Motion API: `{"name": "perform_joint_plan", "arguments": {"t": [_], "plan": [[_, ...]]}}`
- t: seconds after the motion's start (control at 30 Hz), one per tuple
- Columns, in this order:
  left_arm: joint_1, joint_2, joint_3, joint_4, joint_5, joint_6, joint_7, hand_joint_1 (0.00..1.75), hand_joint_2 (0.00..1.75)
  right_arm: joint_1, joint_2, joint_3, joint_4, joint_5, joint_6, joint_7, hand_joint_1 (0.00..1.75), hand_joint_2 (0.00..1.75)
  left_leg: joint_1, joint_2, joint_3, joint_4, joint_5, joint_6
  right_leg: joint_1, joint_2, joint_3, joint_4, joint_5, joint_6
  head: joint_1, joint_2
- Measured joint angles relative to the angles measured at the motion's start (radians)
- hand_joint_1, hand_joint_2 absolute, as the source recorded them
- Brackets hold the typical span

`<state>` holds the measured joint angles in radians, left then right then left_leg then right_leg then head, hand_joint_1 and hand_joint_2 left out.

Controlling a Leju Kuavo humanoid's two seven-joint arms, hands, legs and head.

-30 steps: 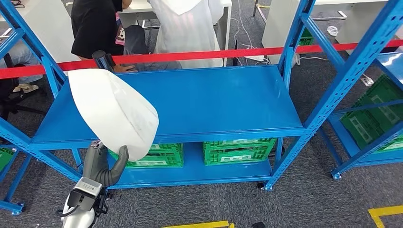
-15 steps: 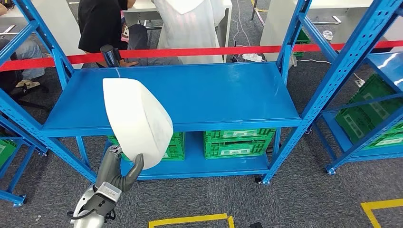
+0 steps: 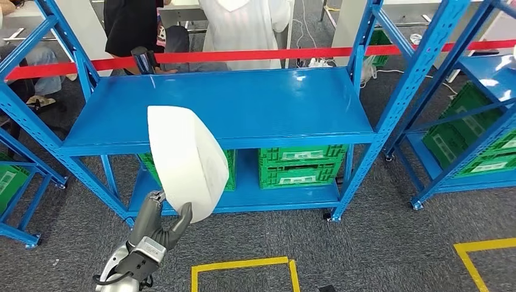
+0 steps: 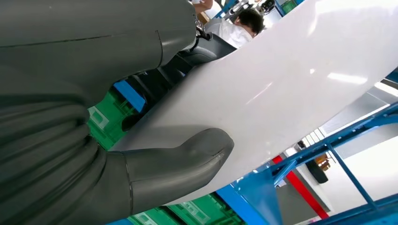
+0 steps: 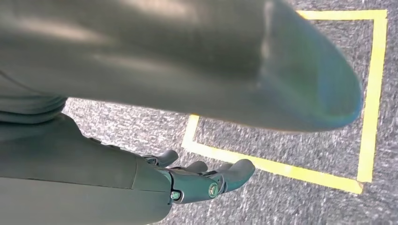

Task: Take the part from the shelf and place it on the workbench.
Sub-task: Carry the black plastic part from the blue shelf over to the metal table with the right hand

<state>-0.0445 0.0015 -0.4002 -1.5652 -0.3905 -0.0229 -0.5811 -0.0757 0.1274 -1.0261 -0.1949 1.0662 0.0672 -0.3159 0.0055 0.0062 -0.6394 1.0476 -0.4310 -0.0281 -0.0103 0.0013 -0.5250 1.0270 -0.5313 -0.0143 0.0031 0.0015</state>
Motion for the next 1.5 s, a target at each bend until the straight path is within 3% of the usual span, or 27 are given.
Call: {"name": "perform_joint_plan", "arguments": {"t": [0.07,0.13,0.17,0.23,0.3,0.37,0.43,0.5,0.53,0.63,0.67,0.7,0.73,0.8,0.87,0.9,0.93,1.0,1.07,1.13,1.17,1.2,1.27,1.33,1.4,1.43,1.5], "plan": [[0.003,0.004,0.0,-0.002,-0.004,0.0,0.001,1.75,1.75,-0.001,0.004,0.0,0.0,0.0,0.0,0.0,0.0,0.0,0.002,-0.003,-0.023,0.055,-0.069,-0.01,-0.005,-0.004,-0.023,-0.005,0.024,-0.013,-0.002,0.0],[0.003,0.007,0.0,-0.003,-0.01,0.0,0.003,1.75,1.75,-0.001,0.008,0.0,0.0,0.0,0.001,0.001,0.0,0.0,0.004,-0.004,-0.053,0.17,-0.164,-0.018,-0.005,-0.005,-0.052,-0.005,0.047,-0.017,-0.005,0.0],[0.004,0.008,-0.001,-0.003,-0.013,0.0,0.004,1.75,1.75,-0.001,0.009,0.0,0.0,0.0,0.001,0.003,0.0,0.0,0.005,-0.004,-0.06,0.224,-0.187,-0.021,-0.005,-0.006,-0.067,-0.004,0.059,-0.016,-0.005,0.0],[0.004,0.01,-0.001,-0.005,-0.02,0.0,0.008,1.75,1.75,-0.001,0.012,0.0,0.0,0.0,0.001,0.005,0.0,0.0,0.008,-0.004,-0.034,0.255,-0.159,-0.024,-0.005,-0.009,-0.096,-0.002,0.082,-0.011,-0.005,0.0],[0.003,0.01,-0.001,-0.011,-0.024,0.001,0.014,1.75,1.75,-0.003,0.015,0.0,0.0,0.0,0.002,0.005,0.0,0.0,0.012,-0.005,0.056,0.156,-0.111,-0.025,-0.007,-0.01,-0.121,0.003,0.104,-0.002,-0.005,0.0],[0.001,0.009,-0.001,-0.019,-0.026,0.001,0.022,1.75,1.75,-0.005,0.016,0.0,0.0,0.0,0.002,0.005,0.0,0.0,0.01,-0.008,0.152,0.019,-0.123,-0.019,-0.006,-0.009,-0.138,0.006,0.123,0.01,-0.004,0.0],[-0.002,0.007,-0.001,-0.026,-0.026,-0.003,0.033,1.75,1.75,-0.008,0.016,0.0,0.0,-0.002,0.002,0.006,0.0,0.0,0.002,-0.011,0.179,-0.039,-0.141,-0.001,-0.005,-0.008,-0.143,0.001,0.144,0.024,-0.004,0.0],[-0.005,0.007,-0.003,-0.027,-0.025,-0.009,0.045,1.75,1.75,-0.006,0.017,0.0,0.0,-0.005,0.004,0.008,0.0,0.0,0.0,-0.006,0.159,-0.04,-0.122,0.023,-0.009,-0.008,-0.15,-0.002,0.152,0.037,-0.005,0.0],[-0.006,0.007,-0.005,-0.027,-0.024,-0.011,0.05,1.75,1.75,-0.005,0.017,0.0,0.0,-0.006,0.004,0.008,0.0,0.0,0.0,-0.004,0.146,-0.041,-0.11,0.034,-0.012,-0.007,-0.159,0.013,0.129,0.043,-0.005,0.0],[-0.001,0.007,-0.008,-0.028,-0.024,-0.011,0.064,1.75,1.75,-0.003,0.017,0.0,0.0,-0.004,0.003,0.017,0.0,0.0,-0.002,0.001,0.103,-0.04,-0.072,0.051,-0.011,-0.005,-0.199,0.165,-0.024,0.049,-0.002,0.0],[0.003,0.007,-0.008,-0.029,-0.024,-0.011,0.066,1.75,1.75,-0.003,0.017,0.0,0.0,-0.002,0.001,0.023,0.0,0.0,-0.004,0.002,0.088,-0.038,-0.059,0.052,-0.009,-0.004,-0.208,0.228,-0.055,0.049,-0.001,0.0],[0.008,0.009,-0.008,-0.029,-0.024,-0.01,0.069,1.75,1.75,-0.003,0.017,0.0,0.0,0.0,0.0,0.03,0.0,0.0,-0.006,0.003,0.071,-0.035,-0.047,0.053,-0.007,-0.004,-0.205,0.271,-0.06,0.048,-0.001,0.0],[0.012,0.01,-0.008,-0.029,-0.024,-0.009,0.072,1.75,1.75,-0.002,0.016,0.0,0.0,0.003,-0.001,0.036,0.0,0.0,-0.008,0.003,0.052,-0.031,-0.036,0.053,-0.005,-0.003,-0.188,0.284,-0.044,0.045,-0.001,0.0],[0.017,0.014,-0.008,-0.031,-0.025,-0.008,0.075,1.75,1.75,-0.002,0.015,0.0,0.0,0.009,-0.002,0.042,0.0,0.0,-0.009,0.004,0.02,-0.02,-0.019,0.05,0.001,-0.003,-0.102,0.207,0.004,0.034,-0.001,0.0],[0.022,0.017,-0.008,-0.037,-0.025,-0.007,0.077,1.75,1.75,-0.005,0.012,0.001,0.0,0.012,-0.001,0.04,0.0,0.0,-0.012,0.004,0.0,-0.01,-0.004,0.042,0.009,-0.003,0.004,0.065,-0.008,0.02,-0.001,0.0],[0.024,0.019,-0.008,-0.039,-0.025,-0.006,0.078,1.75,1.75,-0.006,0.01,0.002,-0.001,0.013,-0.001,0.036,0.0,0.0,-0.012,0.005,-0.004,-0.008,0.003,0.036,0.013,-0.002,0.035,0.015,-0.023,0.015,0.0,0.0],[0.027,0.021,-0.008,-0.042,-0.025,-0.005,0.078,1.75,1.75,-0.007,0.01,0.003,-0.001,0.014,0.0,0.031,0.0,0.0,-0.011,0.005,-0.005,-0.009,0.012,0.03,0.016,-0.002,0.047,-0.012,-0.033,0.011,0.0,0.0],[0.033,0.028,-0.009,-0.043,-0.025,-0.005,0.076,1.75,1.75,-0.007,0.01,0.005,-0.001,0.016,0.002,0.022,0.0,0.0,-0.009,0.005,-0.007,-0.013,0.026,0.018,0.014,-0.003,0.035,-0.02,-0.016,0.002,0.003,0.0],[0.04,0.037,-0.011,-0.043,-0.025,-0.006,0.074,1.75,1.75,-0.006,0.011,0.005,0.0,0.017,0.003,0.018,0.0,0.0,-0.006,0.0,-0.022,0.02,-0.021,0.005,0.008,-0.007,0.013,-0.027,0.009,-0.01,0.001,0.0],[0.042,0.044,-0.014,-0.042,-0.025,-0.006,0.071,1.75,1.75,-0.007,0.012,0.005,0.0,0.012,0.004,0.012,0.0,0.0,-0.001,-0.003,-0.048,0.12,-0.12,-0.007,0.005,-0.008,-0.015,-0.028,0.031,-0.015,-0.002,0.0],[0.04,0.045,-0.015,-0.04,-0.025,-0.007,0.068,1.75,1.75,-0.007,0.012,0.005,0.0,0.01,0.004,0.008,0.0,0.0,0.001,-0.003,-0.059,0.181,-0.152,-0.011,0.005,-0.01,-0.03,-0.028,0.041,-0.016,-0.002,0.0],[0.037,0.046,-0.016,-0.037,-0.024,-0.008,0.066,1.75,1.75,-0.007,0.013,0.005,0.0,0.008,0.004,0.005,0.0,0.0,0.003,-0.003,-0.064,0.231,-0.157,-0.015,0.004,-0.014,-0.044,-0.027,0.052,-0.014,-0.002,0.0],[0.024,0.046,-0.018,-0.027,-0.02,-0.01,0.065,1.75,1.75,-0.007,0.014,0.005,0.0,0.005,0.004,0.002,0.0,0.0,0.007,-0.001,-0.04,0.254,-0.102,-0.019,0.003,-0.026,-0.074,-0.023,0.074,-0.01,-0.002,0.0],[0.005,0.044,-0.021,-0.02,-0.017,-0.012,0.067,1.75,1.75,-0.007,0.015,0.005,0.0,0.004,0.002,0.001,0.0,0.0,0.009,0.023,0.051,0.152,-0.066,-0.023,0.003,-0.04,-0.094,-0.017,0.09,-0.001,-0.003,0.0],[-0.016,0.04,-0.025,-0.018,-0.016,-0.013,0.069,1.75,1.75,-0.007,0.016,0.005,0.0,0.006,-0.001,0.0,0.0,0.0,0.004,0.051,0.143,0.013,-0.101,-0.012,0.006,-0.055,-0.102,-0.01,0.101,0.011,-0.003,0.0],[-0.023,0.038,-0.026,-0.017,-0.015,-0.013,0.069,1.75,1.75,-0.007,0.016,0.005,0.0,0.007,-0.002,-0.001,0.0,0.0,0.001,0.055,0.164,-0.028,-0.12,-0.002,0.007,-0.064,-0.105,-0.008,0.106,0.017,-0.004,0.0],[-0.026,0.039,-0.027,-0.013,-0.013,-0.014,0.068,1.75,1.75,-0.008,0.016,0.005,0.0,0.007,-0.003,-0.002,0.0,0.0,-0.002,0.039,0.159,-0.046,-0.123,0.024,0.003,-0.077,-0.107,-0.005,0.113,0.03,-0.004,0.0]]}}
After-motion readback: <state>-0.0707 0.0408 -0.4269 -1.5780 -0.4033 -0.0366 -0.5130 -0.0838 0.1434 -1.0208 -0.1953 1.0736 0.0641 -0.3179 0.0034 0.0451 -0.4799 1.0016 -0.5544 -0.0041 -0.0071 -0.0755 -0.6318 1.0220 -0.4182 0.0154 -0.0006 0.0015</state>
